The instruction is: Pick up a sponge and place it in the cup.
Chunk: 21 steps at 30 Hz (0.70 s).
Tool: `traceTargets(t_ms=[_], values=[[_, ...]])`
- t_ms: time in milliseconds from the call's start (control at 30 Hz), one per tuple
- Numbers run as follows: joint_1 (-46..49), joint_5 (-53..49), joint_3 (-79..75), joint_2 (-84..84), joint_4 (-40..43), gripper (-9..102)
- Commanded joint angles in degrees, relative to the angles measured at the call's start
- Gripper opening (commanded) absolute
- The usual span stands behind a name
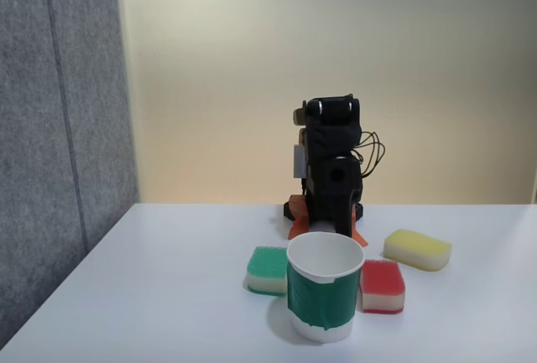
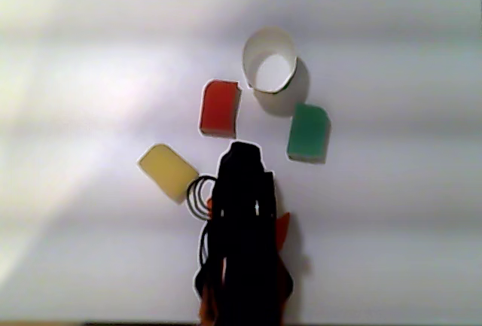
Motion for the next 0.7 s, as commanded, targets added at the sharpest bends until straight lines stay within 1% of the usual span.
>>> traceTargets(t_ms=[0, 67, 267, 400, 433, 467, 500, 667], values=[[1.23, -0.18, 2.64, 0.70, 0.97, 3], [1.23, -0.26, 2.64, 0.70, 0.97, 9], [-2.37, 0.44, 2.64, 0.62, 0.97, 9], [-2.37, -0.26, 2.64, 0.62, 0.97, 8], [-2.64, -0.97, 2.64, 0.62, 0.79, 7], [-3.25, -0.70, 2.64, 0.53, 0.79, 1], [-3.52, -0.70, 2.64, 0.53, 0.79, 0], [-2.72, -2.90, 1.58, 0.62, 0.26, 0]])
